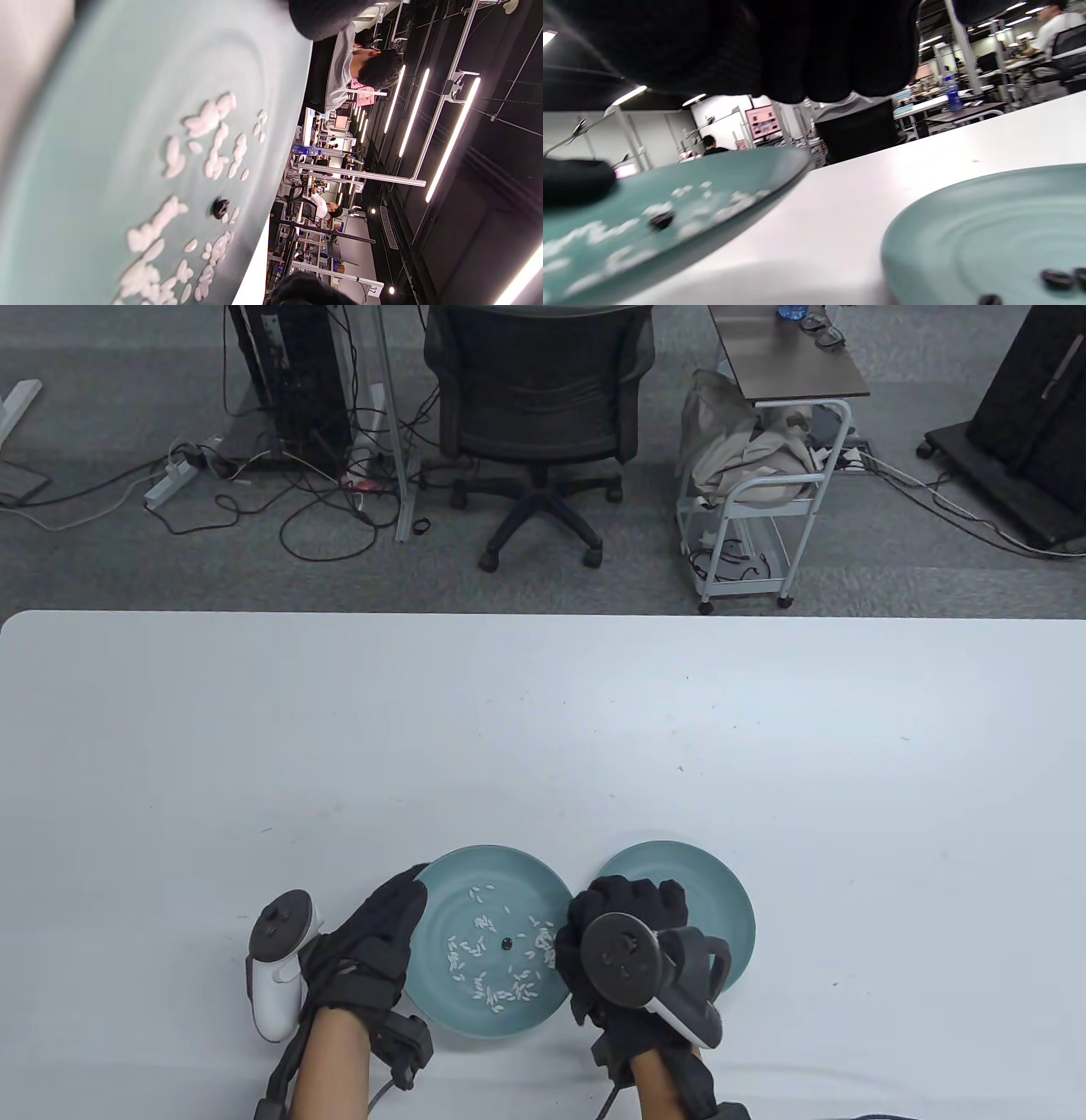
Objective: Pick coffee beans with hand pinch into plate
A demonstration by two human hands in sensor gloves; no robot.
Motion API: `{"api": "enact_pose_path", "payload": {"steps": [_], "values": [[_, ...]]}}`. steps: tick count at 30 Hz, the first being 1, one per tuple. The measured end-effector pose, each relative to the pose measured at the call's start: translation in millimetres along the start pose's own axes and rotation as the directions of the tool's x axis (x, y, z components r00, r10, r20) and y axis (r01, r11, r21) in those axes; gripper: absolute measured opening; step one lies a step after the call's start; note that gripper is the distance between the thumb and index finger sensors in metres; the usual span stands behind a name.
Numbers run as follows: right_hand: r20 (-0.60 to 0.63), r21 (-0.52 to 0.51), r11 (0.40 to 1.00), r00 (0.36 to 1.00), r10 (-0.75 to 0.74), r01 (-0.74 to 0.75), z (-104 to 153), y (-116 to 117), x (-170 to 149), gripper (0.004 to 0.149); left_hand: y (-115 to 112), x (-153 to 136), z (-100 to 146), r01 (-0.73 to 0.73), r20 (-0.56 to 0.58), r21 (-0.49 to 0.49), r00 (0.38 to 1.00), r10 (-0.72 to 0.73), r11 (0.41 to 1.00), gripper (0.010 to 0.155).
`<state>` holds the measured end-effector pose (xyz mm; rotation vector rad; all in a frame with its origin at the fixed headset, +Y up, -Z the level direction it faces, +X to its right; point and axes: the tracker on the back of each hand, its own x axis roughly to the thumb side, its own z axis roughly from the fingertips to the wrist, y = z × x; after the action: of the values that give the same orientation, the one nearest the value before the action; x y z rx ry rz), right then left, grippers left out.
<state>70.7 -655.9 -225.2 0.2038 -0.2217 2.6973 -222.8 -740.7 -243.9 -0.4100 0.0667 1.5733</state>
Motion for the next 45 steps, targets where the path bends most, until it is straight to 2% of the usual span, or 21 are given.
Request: {"api": "enact_pose_path", "payload": {"steps": [4, 7, 12, 16, 19, 25, 34, 39, 45], "values": [[-0.103, 0.000, 0.999, 0.994, 0.044, -0.044, -4.1, -0.1, -25.7, 0.038, 0.5, -0.3, 3.0, -0.002, -0.001, 0.044, 1.000, 0.002, 0.999, 0.053], [-0.176, 0.052, 0.991, 0.975, 0.133, -0.126, -10.5, 9.3, -41.9, 0.038, 0.8, -0.2, 2.8, -0.007, 0.004, 0.040, 1.000, 0.007, 0.999, 0.053], [-0.241, 0.152, 0.976, 0.952, 0.190, -0.156, -17.9, 25.0, -56.2, 0.038, 0.7, 0.3, 1.9, -0.013, 0.005, 0.017, 1.000, 0.012, 1.000, 0.054], [-0.265, 0.225, 0.964, 0.943, 0.201, -0.142, -19.5, 34.0, -62.3, 0.038, 2.2, 0.1, 2.0, -0.014, 0.003, 0.024, 1.000, 0.014, 1.000, 0.054], [-0.259, 0.284, 0.937, 0.924, 0.281, -0.205, -18.5, 42.9, -63.1, 0.037, 0.6, 0.2, 1.7, -0.016, 0.005, 0.009, 1.000, 0.016, 1.000, 0.054], [-0.266, 0.395, 0.891, 0.900, 0.346, -0.225, -17.0, 57.6, -64.5, 0.037, 1.8, 0.0, 2.7, -0.018, 0.009, 0.014, 1.000, 0.018, 1.000, 0.054], [-0.280, 0.511, 0.831, 0.872, 0.401, -0.219, -14.7, 62.6, -65.1, 0.036, 1.4, 0.2, 1.5, -0.007, 0.006, 0.024, 1.000, 0.007, 1.000, 0.054], [-0.280, 0.504, 0.829, 0.861, 0.424, -0.244, -13.8, 60.1, -64.7, 0.034, 1.1, 0.0, 1.4, -0.002, 0.006, 0.031, 1.000, 0.002, 1.000, 0.054], [-0.314, 0.500, 0.848, 0.875, 0.369, -0.178, -12.2, 56.6, -71.2, 0.035, 1.5, 0.1, 1.5, -0.001, 0.008, 0.032, 1.000, 0.000, 0.999, 0.054]]}}
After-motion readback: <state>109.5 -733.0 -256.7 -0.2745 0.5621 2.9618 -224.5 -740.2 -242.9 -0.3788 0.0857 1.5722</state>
